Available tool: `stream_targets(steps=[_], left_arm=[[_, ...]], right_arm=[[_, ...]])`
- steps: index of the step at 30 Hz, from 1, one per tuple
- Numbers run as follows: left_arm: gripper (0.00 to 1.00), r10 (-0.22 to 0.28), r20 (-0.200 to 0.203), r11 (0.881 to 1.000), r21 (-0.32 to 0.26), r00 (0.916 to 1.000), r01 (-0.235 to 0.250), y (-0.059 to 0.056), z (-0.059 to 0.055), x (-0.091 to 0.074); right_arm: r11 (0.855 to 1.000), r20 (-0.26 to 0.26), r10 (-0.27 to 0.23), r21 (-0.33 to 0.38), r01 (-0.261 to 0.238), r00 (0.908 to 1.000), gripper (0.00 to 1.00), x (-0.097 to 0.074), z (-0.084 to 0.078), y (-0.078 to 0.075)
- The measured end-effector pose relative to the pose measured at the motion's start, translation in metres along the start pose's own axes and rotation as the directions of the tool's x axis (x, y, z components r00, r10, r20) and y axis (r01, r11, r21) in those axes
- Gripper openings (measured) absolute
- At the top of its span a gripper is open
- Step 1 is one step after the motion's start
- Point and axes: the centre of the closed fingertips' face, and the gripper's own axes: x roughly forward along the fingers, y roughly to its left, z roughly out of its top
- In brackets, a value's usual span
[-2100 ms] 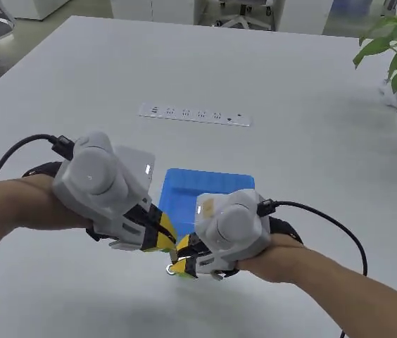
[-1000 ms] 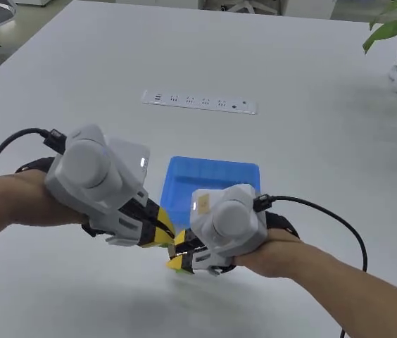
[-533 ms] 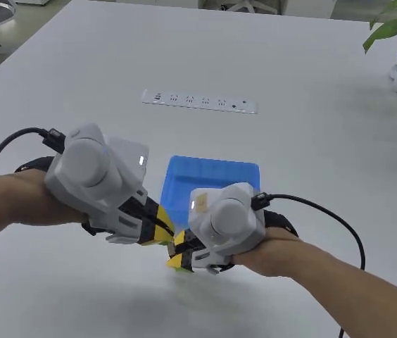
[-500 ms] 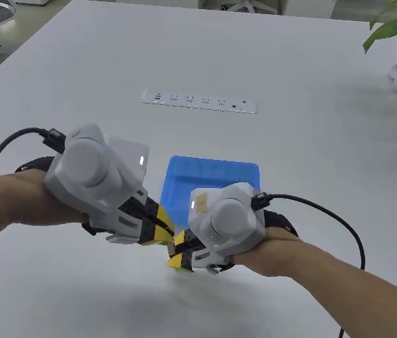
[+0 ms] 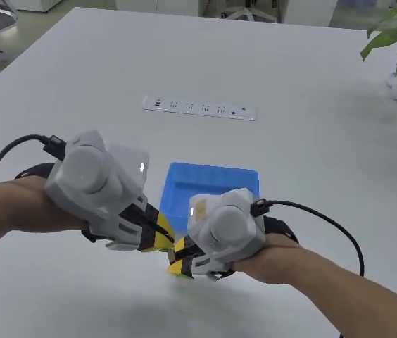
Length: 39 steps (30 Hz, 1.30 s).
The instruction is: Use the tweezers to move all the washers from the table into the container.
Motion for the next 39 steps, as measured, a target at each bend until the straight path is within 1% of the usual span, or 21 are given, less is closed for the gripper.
stream_targets(steps=[6,11,18,24,29,39], left_arm=[[0.05,0.005,0.009,1.000,0.000,1.0000,-0.005,-0.001,0.006,-0.005],[0.05,0.010,0.002,1.000,0.011,0.9999,-0.010,0.000,0.010,-0.011],[0.05,0.024,0.005,0.999,0.030,0.9997,-0.024,0.001,0.021,-0.021],[0.05,0.032,0.009,0.999,0.044,0.9994,-0.033,0.003,0.031,-0.027],[0.05,0.040,0.009,0.998,0.049,0.9992,-0.040,0.008,0.040,-0.032],[0.05,0.047,0.012,0.995,0.088,0.9988,-0.048,0.019,0.058,-0.036]], right_arm=[[1.000,0.000,-0.006,-0.012,0.006,1.0000,0.09,-0.006,0.004,0.000],[1.000,0.003,-0.011,-0.018,0.011,0.9999,0.09,-0.012,0.010,0.000],[0.999,0.008,-0.032,-0.031,0.032,0.9995,0.09,-0.023,0.020,-0.004],[0.998,0.000,-0.046,-0.045,0.046,0.9989,0.09,-0.033,0.025,-0.007],[0.997,0.000,-0.061,-0.048,0.061,0.9982,0.09,-0.042,0.030,-0.013],[0.993,0.000,-0.102,-0.052,0.102,0.9948,0.09,-0.060,0.032,-0.028]])
